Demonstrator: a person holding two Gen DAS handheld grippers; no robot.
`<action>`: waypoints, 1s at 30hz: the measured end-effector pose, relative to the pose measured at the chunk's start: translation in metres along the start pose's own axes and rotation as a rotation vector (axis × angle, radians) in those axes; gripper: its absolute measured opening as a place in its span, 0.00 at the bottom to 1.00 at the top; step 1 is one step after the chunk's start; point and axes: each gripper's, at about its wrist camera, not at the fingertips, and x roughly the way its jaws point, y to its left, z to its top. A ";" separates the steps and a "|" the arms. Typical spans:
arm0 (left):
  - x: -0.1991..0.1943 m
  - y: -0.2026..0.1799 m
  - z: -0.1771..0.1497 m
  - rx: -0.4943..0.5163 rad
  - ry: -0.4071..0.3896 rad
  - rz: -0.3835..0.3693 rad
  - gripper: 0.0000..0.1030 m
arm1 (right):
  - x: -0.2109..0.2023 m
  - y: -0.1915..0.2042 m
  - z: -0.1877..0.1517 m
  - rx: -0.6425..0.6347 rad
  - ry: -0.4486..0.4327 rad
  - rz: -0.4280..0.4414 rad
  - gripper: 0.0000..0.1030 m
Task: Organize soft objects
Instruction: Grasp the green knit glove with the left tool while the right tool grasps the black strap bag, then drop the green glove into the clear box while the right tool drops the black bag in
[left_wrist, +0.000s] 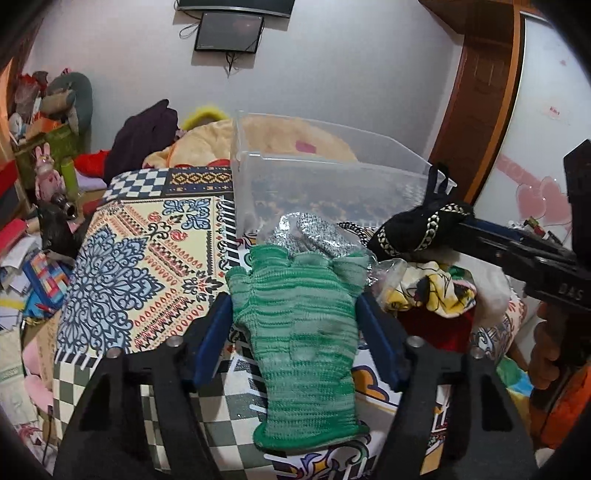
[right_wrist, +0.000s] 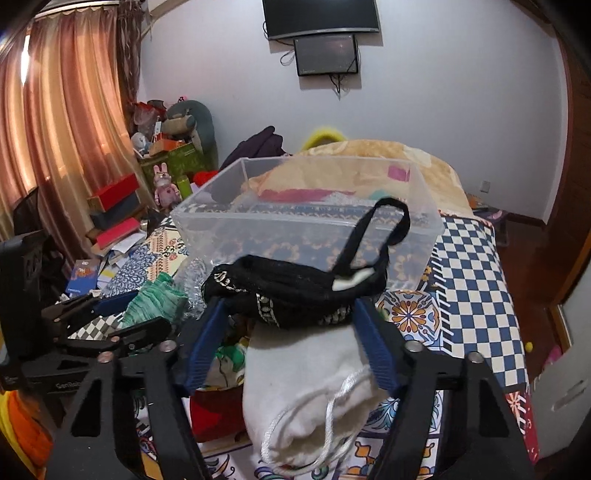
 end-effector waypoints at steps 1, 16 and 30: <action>0.000 0.000 0.000 -0.001 -0.001 -0.005 0.60 | -0.001 -0.001 -0.001 0.005 0.001 0.003 0.57; -0.039 -0.012 0.007 0.043 -0.114 -0.006 0.26 | -0.022 -0.001 0.009 -0.004 -0.050 -0.014 0.11; -0.043 -0.005 0.010 0.023 -0.121 -0.016 0.26 | 0.014 0.028 0.019 -0.143 -0.021 -0.040 0.63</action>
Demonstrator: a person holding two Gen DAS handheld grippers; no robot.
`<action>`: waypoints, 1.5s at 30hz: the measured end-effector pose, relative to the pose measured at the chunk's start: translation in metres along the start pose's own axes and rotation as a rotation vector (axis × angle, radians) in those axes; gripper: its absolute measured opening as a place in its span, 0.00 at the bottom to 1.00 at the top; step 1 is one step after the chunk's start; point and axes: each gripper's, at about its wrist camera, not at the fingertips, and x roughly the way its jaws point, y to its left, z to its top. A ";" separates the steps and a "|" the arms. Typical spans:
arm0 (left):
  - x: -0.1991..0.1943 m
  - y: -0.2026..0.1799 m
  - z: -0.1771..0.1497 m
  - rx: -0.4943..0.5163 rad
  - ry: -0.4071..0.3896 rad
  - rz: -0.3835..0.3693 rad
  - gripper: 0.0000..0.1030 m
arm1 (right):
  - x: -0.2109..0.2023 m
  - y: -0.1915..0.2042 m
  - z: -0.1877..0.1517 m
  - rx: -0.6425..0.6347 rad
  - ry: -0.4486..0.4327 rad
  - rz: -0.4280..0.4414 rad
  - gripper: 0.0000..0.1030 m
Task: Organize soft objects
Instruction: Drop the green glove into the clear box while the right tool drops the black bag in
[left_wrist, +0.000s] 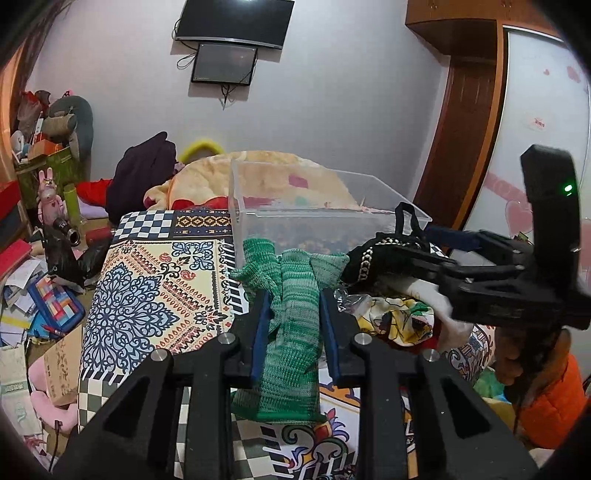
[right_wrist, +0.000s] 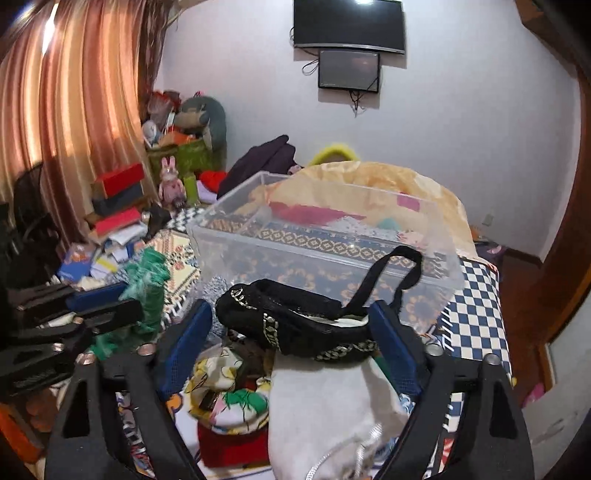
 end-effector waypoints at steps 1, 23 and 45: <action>0.000 0.001 0.000 -0.002 0.000 -0.001 0.26 | 0.003 0.000 -0.001 0.002 0.015 0.008 0.48; 0.003 -0.016 0.066 0.036 -0.058 0.025 0.26 | -0.049 -0.041 0.048 0.141 -0.168 0.073 0.10; 0.106 -0.020 0.132 0.052 0.029 0.062 0.26 | 0.003 -0.068 0.077 0.123 -0.155 0.026 0.11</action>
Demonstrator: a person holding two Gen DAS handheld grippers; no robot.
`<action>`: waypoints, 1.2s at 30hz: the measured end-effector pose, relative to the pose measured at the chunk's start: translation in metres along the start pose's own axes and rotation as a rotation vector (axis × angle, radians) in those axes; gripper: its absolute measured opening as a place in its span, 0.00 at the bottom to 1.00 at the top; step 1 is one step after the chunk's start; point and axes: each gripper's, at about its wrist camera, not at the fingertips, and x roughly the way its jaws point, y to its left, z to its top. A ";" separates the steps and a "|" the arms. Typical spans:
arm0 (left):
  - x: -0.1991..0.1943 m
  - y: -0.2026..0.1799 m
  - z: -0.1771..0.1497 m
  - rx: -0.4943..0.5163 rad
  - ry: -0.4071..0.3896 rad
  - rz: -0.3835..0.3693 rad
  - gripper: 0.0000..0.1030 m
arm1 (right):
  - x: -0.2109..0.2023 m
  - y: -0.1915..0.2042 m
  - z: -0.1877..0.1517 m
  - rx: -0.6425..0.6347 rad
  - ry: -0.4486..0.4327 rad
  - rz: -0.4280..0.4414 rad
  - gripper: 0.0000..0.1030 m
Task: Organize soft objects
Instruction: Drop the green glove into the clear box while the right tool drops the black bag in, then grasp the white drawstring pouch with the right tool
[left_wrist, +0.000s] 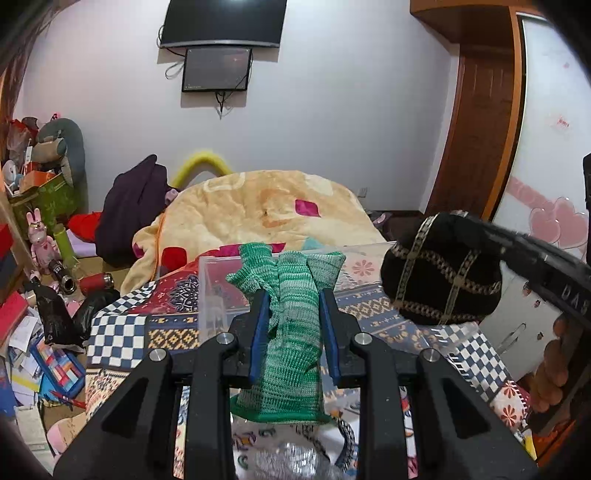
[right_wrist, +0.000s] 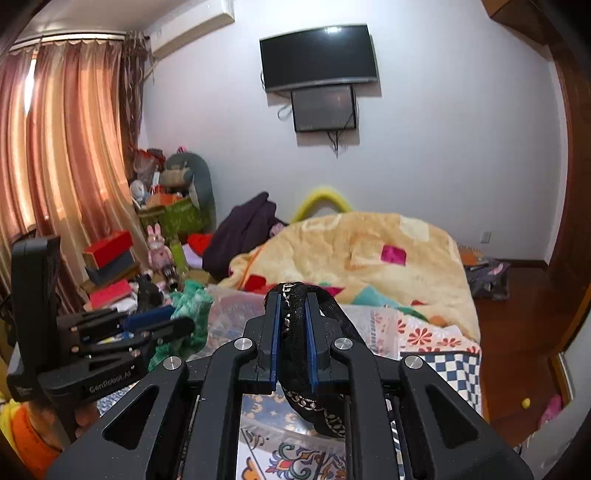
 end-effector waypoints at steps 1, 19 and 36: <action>0.005 -0.001 0.001 0.002 0.007 0.001 0.26 | 0.005 -0.001 -0.001 0.005 0.017 0.004 0.11; 0.030 -0.006 -0.015 0.027 0.103 0.015 0.51 | 0.041 0.001 -0.024 -0.067 0.232 0.008 0.26; -0.082 -0.032 -0.041 0.098 -0.068 0.005 0.97 | -0.070 0.013 -0.029 -0.093 0.001 -0.075 0.90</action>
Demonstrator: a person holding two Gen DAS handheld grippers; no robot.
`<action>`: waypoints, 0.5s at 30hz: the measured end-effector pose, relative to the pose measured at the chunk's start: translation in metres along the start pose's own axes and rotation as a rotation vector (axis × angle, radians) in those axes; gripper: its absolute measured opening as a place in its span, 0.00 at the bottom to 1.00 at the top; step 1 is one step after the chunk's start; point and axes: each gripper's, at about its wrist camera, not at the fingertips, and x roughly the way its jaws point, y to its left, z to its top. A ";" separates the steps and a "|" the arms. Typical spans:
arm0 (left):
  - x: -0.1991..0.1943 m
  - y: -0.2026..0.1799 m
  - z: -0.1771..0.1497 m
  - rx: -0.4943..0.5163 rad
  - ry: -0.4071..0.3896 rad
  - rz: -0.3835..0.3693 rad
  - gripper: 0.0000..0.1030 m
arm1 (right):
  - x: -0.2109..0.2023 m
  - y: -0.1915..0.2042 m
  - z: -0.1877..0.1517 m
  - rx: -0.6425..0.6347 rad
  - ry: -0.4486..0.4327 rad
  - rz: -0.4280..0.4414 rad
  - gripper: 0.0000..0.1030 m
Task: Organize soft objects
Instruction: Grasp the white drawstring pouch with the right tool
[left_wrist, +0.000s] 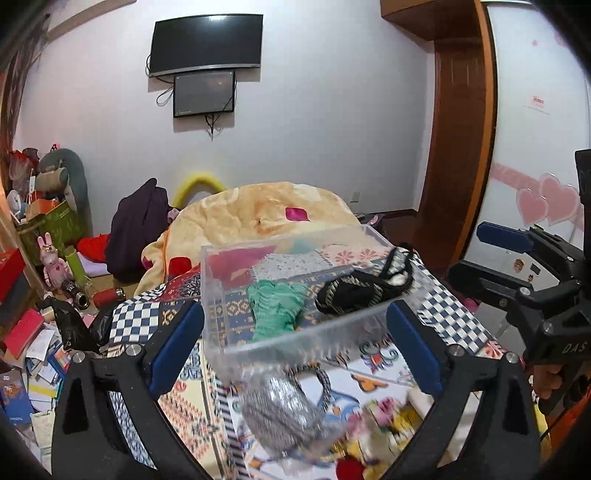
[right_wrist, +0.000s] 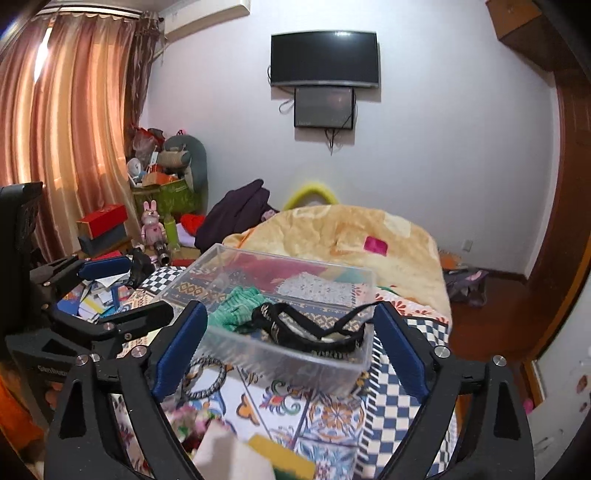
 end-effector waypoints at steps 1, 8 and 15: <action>-0.004 -0.002 -0.003 0.005 0.000 -0.005 0.97 | -0.005 0.003 -0.004 -0.006 -0.008 -0.013 0.92; -0.026 -0.019 -0.037 0.023 0.007 -0.050 0.97 | -0.015 0.012 -0.034 0.040 0.016 -0.029 0.97; -0.025 -0.022 -0.071 0.003 0.063 -0.059 0.97 | -0.015 0.014 -0.070 0.094 0.125 0.004 0.96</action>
